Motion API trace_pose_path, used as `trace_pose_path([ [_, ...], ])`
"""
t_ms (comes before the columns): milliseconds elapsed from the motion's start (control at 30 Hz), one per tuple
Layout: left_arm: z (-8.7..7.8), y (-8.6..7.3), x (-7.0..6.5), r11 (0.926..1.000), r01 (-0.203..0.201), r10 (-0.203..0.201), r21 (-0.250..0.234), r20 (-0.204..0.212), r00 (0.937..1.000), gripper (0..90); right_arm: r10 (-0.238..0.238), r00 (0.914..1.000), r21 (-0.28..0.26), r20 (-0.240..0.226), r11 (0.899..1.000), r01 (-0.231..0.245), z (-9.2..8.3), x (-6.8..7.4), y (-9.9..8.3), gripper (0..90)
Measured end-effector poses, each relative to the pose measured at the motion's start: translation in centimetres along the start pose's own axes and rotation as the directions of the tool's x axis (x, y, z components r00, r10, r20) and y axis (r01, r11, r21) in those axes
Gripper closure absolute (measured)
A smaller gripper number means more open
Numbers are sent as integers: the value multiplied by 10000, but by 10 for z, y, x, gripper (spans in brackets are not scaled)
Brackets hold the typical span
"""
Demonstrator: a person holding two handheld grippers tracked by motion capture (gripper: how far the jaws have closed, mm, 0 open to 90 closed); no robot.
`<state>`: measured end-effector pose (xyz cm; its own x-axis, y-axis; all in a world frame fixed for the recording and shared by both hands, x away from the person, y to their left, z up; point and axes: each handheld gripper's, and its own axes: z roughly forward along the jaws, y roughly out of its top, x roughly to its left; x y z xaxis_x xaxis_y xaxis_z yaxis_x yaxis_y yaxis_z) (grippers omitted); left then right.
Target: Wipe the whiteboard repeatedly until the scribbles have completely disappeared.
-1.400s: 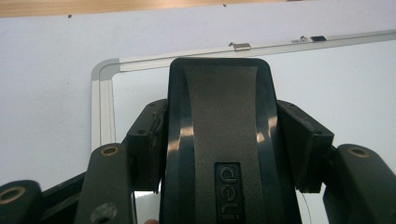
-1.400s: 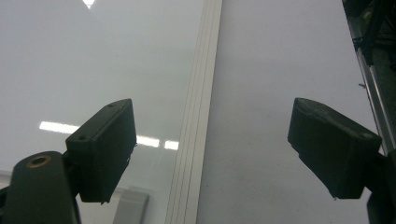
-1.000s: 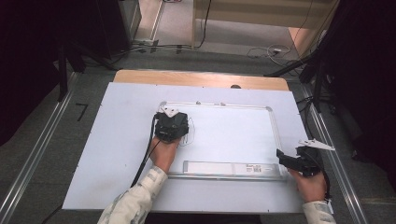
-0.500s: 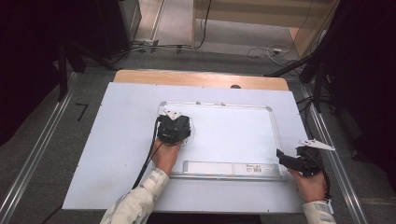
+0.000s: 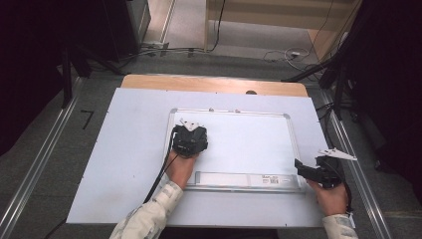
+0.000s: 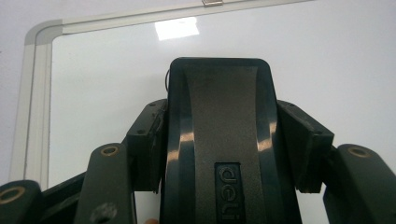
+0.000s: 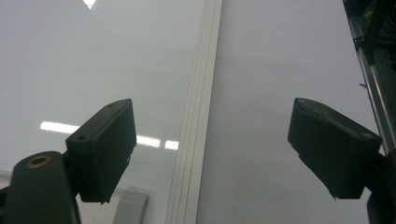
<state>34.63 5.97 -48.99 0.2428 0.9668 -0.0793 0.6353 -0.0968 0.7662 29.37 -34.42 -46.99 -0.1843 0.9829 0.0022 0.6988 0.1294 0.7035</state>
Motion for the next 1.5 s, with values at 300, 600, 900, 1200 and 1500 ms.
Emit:
trace_pose_path([
  [300, 6, -2, -1, 9997, -87, 91, 237, -163, 9998, 411, 5, 10000, -6, 3, 10000, -5, 0, 0, 0, 141],
  [600, 16, 6, 12, 9997, 227, -223, 88, -444, 9988, 411, 38, 10000, -17, -19, 10000, -38, 0, 0, 0, 141],
  [900, 30, 21, 25, 9995, 294, -287, 84, -741, 9968, 413, 17, 10000, -9, -26, 10000, -17, 0, 0, 0, 141],
  [1200, 46, 36, 29, 9991, 393, -381, 127, -868, 9955, 413, 28, 10000, -3, -42, 10000, -28, 1, -1, 0, 141],
  [1500, 51, 39, 18, 9996, 271, -262, 121, -690, 9973, 414, -50, 10000, -12, -42, 10000, 50, 2, 0, 1, 141],
])
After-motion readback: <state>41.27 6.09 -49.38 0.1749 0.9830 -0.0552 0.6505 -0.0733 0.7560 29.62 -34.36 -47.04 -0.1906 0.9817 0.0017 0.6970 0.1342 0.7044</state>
